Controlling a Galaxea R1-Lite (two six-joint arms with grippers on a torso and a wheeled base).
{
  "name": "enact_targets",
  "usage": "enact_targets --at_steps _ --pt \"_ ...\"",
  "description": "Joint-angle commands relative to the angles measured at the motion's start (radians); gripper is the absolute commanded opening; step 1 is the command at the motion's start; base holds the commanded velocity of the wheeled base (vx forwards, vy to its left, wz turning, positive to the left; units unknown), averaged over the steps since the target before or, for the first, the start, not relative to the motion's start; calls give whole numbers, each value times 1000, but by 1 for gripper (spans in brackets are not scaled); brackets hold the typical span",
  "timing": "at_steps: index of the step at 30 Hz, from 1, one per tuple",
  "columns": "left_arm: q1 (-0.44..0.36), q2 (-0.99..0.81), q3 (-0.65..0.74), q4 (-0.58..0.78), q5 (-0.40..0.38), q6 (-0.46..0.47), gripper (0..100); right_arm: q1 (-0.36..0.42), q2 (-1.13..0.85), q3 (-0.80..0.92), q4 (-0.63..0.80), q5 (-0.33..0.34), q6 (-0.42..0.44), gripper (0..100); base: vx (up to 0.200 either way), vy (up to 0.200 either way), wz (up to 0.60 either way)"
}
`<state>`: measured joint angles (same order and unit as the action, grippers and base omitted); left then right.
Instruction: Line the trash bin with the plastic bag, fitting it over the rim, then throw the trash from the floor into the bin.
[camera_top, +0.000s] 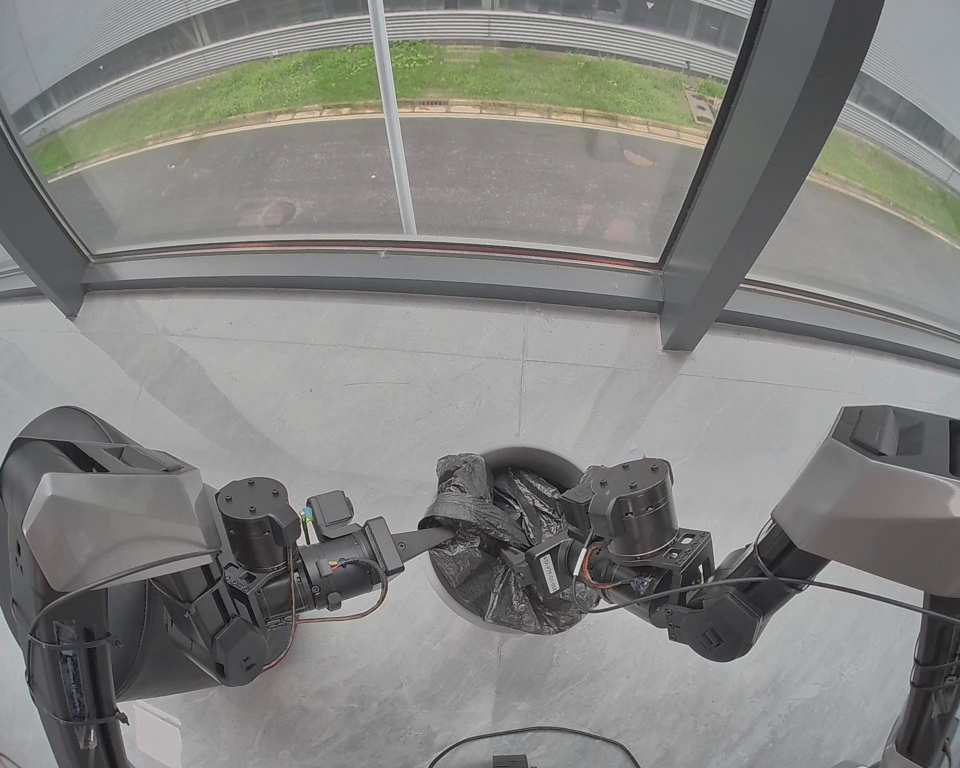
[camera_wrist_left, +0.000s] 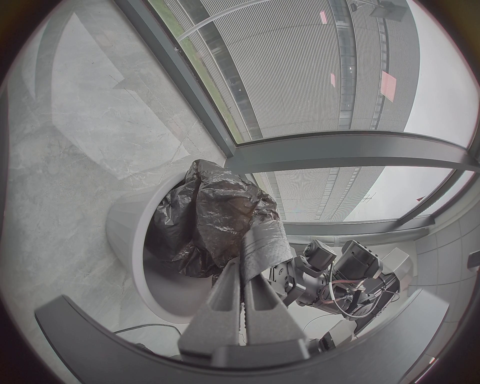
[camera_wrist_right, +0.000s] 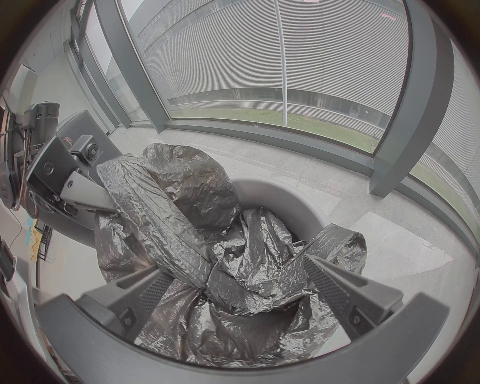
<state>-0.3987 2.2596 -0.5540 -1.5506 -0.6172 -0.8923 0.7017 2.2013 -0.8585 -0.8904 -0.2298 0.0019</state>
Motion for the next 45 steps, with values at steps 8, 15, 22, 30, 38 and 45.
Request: enact_targets --at_steps 8,15,22,30,38,45 --pt "0 2 0 0 1 0 0 -21 3 -2 -1 0 -3 0 0 0 0" --pt "0 3 0 0 1 0 0 -21 5 -1 -2 1 -3 0 0 0 0" --pt "0 3 -1 0 1 0 0 -19 6 -1 -8 1 -2 0 0 0 0" --pt "-6 -25 62 0 4 30 0 -31 -9 -13 -27 -2 -17 0 0 0 0" --pt "-22 -41 192 3 10 182 0 -50 -18 -59 -27 -5 -43 0 0 0 0" --pt "-28 -38 209 1 10 184 0 -71 -17 -114 -25 -6 -80 0 0 0 0"
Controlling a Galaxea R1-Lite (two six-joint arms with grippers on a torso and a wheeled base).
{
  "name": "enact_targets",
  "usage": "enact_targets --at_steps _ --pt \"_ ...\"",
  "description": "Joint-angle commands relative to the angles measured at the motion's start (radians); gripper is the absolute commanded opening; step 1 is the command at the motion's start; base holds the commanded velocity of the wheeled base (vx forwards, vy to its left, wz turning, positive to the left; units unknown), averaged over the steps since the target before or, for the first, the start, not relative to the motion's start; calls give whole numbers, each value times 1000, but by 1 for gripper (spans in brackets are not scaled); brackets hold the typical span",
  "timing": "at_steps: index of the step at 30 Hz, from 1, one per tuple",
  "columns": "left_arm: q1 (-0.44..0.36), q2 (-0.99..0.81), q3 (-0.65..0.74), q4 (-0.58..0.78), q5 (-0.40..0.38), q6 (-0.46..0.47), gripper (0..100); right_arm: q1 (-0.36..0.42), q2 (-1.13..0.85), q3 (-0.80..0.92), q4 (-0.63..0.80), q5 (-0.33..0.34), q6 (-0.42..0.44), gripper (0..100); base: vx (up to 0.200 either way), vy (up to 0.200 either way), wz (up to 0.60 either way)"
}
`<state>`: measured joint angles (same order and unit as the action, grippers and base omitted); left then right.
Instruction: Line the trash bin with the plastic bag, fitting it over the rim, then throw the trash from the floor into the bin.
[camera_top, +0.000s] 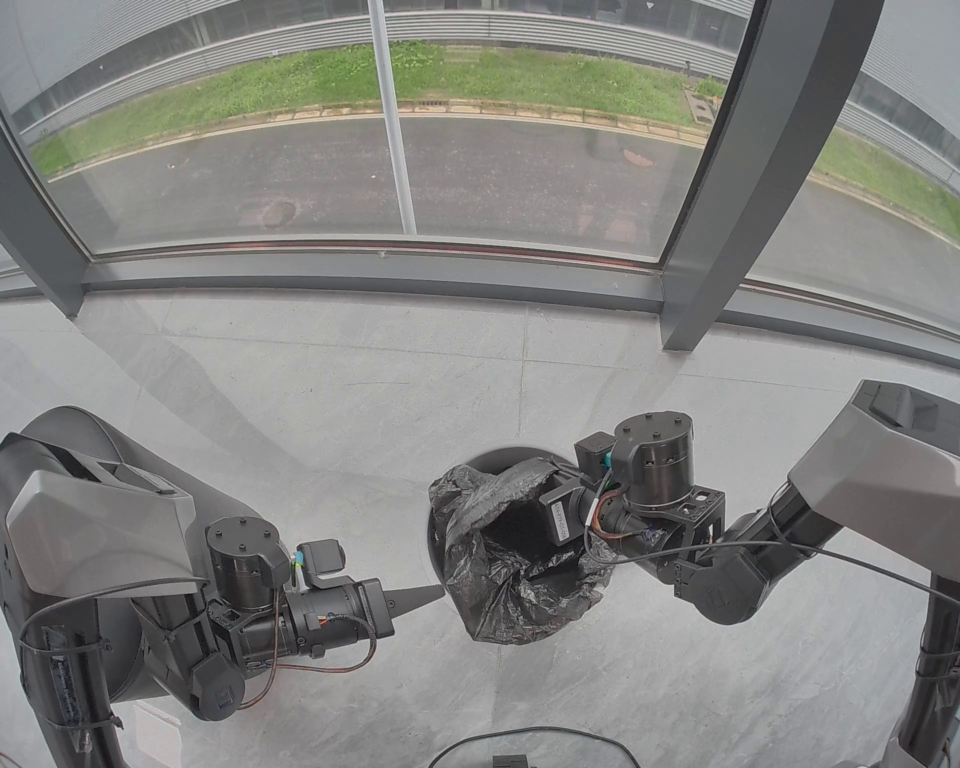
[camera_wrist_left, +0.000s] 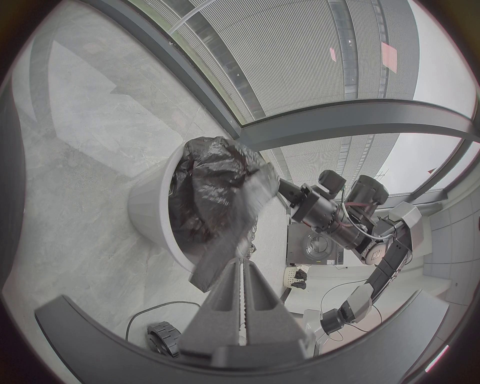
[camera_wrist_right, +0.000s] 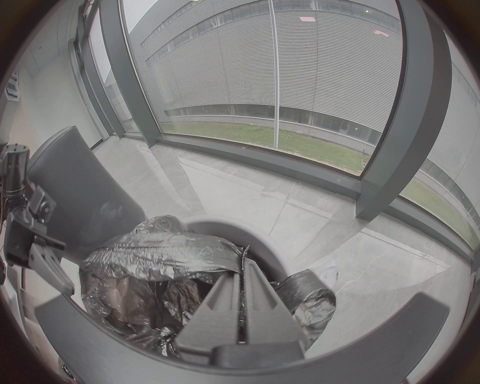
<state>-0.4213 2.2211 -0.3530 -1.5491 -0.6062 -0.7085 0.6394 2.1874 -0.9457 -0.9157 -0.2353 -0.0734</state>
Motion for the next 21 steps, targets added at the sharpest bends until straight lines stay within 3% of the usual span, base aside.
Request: enact_targets --at_steps 1,14,21 --pt "-5 0 8 0 -1 0 0 -9 -3 -27 0 -1 -5 0 0 0 0" --pt "-5 2 -1 -2 28 0 0 -27 15 -173 32 -1 -97 0 0 0 0" --pt "-8 -14 0 -3 75 -2 0 -24 25 -243 80 1 -100 0 0 0 0"
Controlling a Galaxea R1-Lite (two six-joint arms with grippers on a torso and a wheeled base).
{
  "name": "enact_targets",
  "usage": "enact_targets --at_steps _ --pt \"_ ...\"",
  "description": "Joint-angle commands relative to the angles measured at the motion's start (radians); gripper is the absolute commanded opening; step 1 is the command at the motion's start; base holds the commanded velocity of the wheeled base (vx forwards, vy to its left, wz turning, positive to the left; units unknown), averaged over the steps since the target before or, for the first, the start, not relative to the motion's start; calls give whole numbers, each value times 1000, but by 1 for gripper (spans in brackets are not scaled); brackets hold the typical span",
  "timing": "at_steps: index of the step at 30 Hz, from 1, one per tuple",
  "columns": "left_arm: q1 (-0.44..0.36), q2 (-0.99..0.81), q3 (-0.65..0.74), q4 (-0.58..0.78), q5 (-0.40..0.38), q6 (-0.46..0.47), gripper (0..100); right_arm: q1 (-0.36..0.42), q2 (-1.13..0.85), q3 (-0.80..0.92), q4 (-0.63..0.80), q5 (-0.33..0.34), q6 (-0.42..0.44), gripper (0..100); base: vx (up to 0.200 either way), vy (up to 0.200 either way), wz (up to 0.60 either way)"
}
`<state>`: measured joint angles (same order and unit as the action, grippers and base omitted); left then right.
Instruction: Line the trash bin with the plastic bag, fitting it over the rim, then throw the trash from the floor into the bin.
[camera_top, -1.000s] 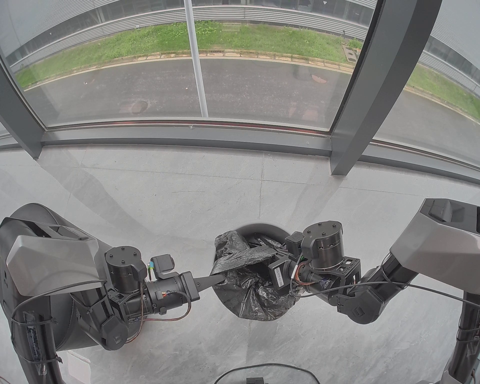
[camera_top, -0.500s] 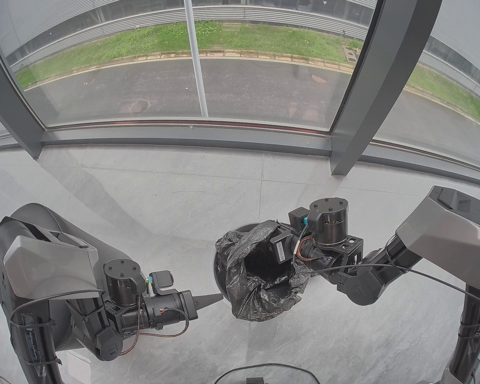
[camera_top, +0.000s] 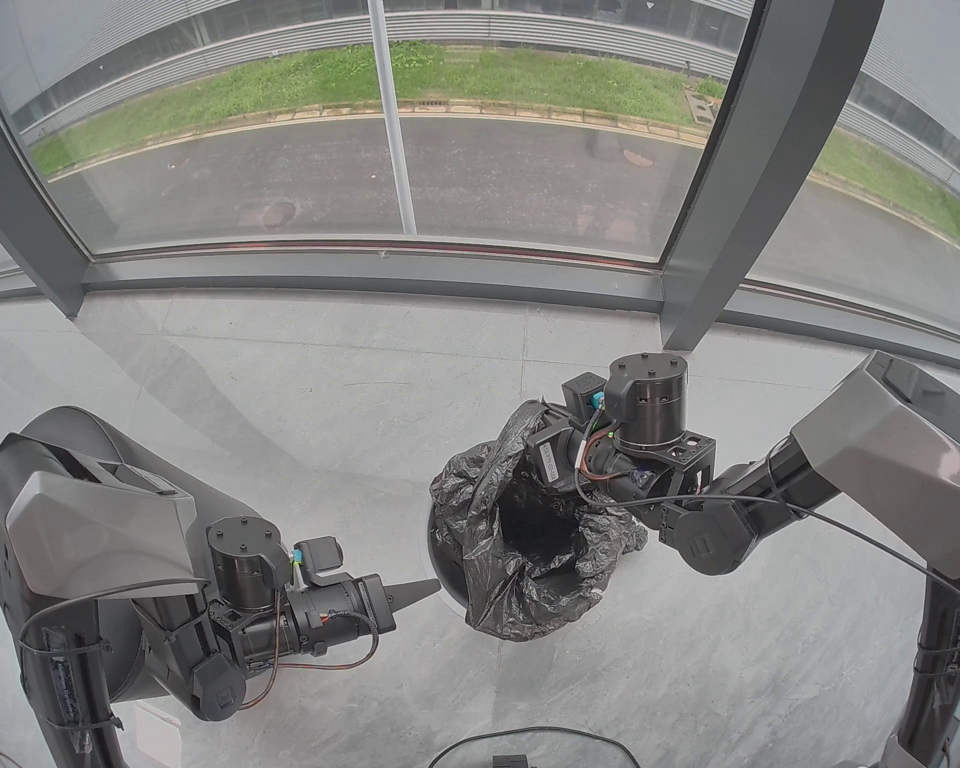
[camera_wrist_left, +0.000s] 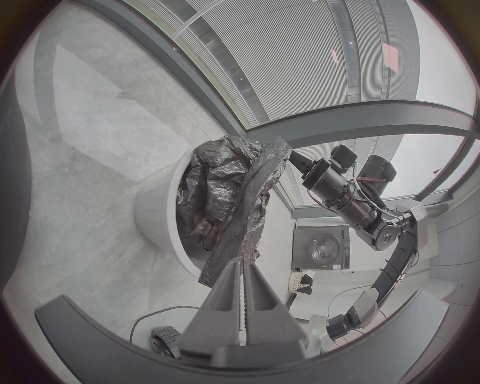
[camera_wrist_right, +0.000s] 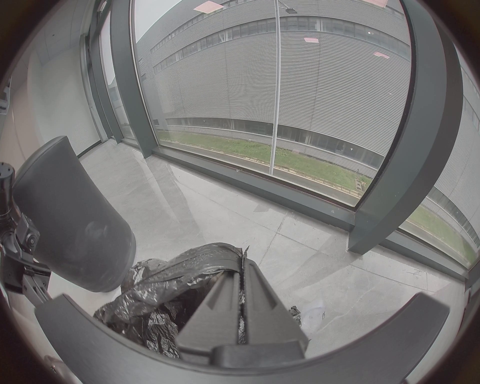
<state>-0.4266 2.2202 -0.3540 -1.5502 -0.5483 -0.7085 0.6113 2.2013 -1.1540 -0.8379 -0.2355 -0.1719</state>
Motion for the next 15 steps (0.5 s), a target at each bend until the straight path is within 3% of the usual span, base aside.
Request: enact_targets --at_steps 1,7,12,15 --pt "-8 -28 4 -2 30 -5 0 4 15 -42 0 1 0 0 0 0 0" --pt "-61 -145 12 -1 50 -54 0 7 43 -88 -4 1 9 0 0 0 0" --pt "-121 -243 -37 -1 42 -212 0 12 55 -102 -4 1 15 0 0 0 0" --pt "-169 -225 -43 -1 50 -201 0 10 57 -105 -4 1 15 0 0 0 0"
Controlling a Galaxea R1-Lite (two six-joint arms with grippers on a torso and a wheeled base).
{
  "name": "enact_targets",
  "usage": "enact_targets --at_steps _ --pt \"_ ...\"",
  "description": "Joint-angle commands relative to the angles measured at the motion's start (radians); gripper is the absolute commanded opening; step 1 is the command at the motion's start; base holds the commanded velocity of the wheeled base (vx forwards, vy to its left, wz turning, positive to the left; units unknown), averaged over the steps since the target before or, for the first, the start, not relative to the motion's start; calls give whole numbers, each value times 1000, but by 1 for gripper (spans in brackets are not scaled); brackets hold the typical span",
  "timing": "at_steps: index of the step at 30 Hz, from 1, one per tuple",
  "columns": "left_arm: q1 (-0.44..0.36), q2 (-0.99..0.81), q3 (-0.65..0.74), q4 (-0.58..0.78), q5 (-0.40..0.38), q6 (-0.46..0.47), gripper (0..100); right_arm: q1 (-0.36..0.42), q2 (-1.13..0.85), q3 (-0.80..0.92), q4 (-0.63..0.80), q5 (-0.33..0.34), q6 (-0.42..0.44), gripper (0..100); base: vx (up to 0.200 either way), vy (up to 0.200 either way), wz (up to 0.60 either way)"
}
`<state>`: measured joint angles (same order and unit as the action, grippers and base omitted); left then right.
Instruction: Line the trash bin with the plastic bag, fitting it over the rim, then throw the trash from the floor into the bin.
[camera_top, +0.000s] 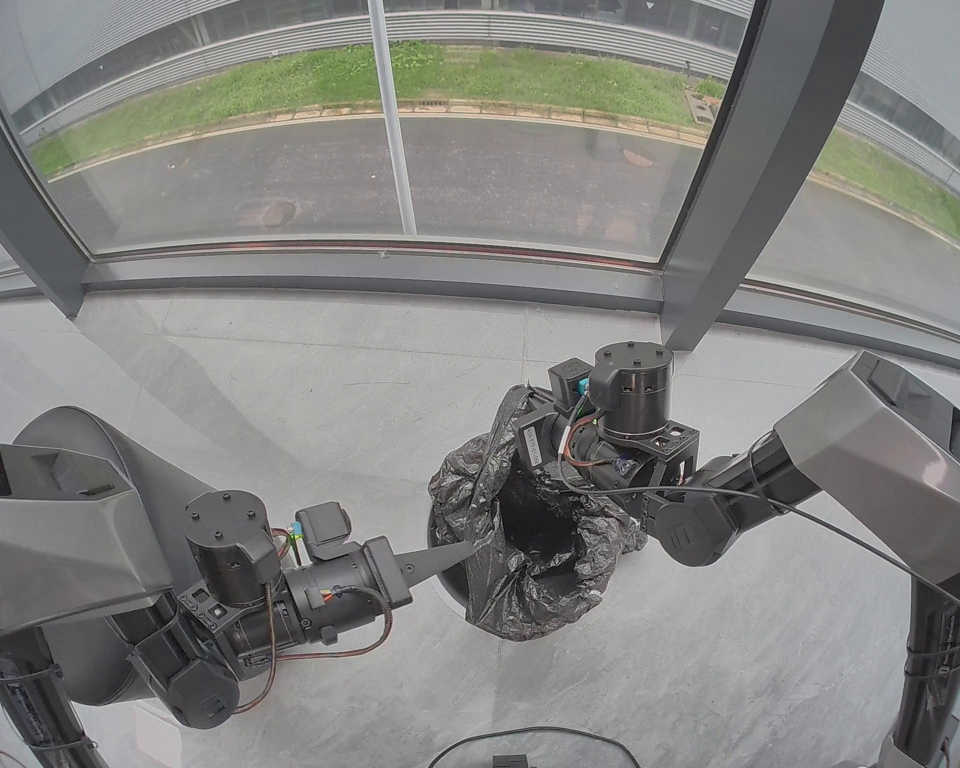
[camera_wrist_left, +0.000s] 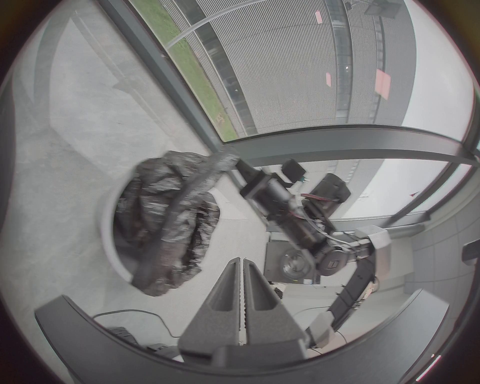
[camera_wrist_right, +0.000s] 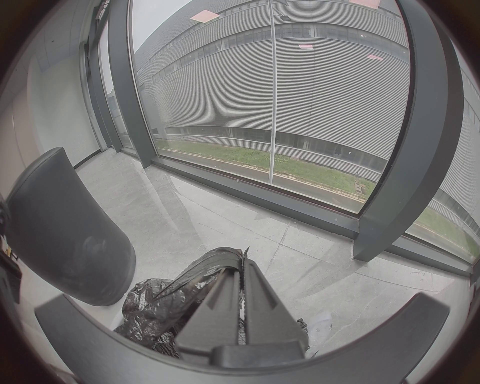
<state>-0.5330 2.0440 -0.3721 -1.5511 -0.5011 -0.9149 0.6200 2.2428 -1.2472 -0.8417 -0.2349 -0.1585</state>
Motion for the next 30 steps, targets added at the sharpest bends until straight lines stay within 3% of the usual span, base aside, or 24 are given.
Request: enact_targets --at_steps 1,2,5,6,7,12,16,17,22,23,24,27,30 --pt "-65 -31 -22 0 3 25 0 3 17 -12 1 0 4 0 0 0 0" --pt "-65 -31 -22 0 3 25 0 3 17 -12 1 0 4 0 0 0 0" --pt "-53 13 -2 2 18 195 0 1 12 -8 0 0 5 0 0 0 0" --pt "-53 13 -2 2 21 202 0 1 12 -6 0 0 5 0 0 0 0" --pt "-50 8 1 5 93 254 0 1 11 -4 1 0 5 0 0 0 0" --pt "-59 -7 6 49 168 321 0 1 9 -4 0 0 5 0 0 0 0" --pt "-122 -1 -2 101 315 412 0 1 9 -3 0 0 7 0 0 0 0" --pt "-133 2 -5 115 340 427 100 1 9 -3 0 0 8 0 0 0 0" --pt "-159 11 -5 146 421 602 100 1 8 -3 0 0 19 0 0 0 0" --pt "-159 11 -5 146 421 602 100 1 8 -3 0 0 19 0 0 0 0" --pt "-191 13 -2 143 484 674 100 1 8 -3 0 0 19 0 0 0 0" --pt "-225 24 -18 143 564 708 100 1 9 -3 0 0 19 0 0 0 0" --pt "-257 114 -54 129 702 755 100 1 9 -3 0 0 19 0 0 0 0"
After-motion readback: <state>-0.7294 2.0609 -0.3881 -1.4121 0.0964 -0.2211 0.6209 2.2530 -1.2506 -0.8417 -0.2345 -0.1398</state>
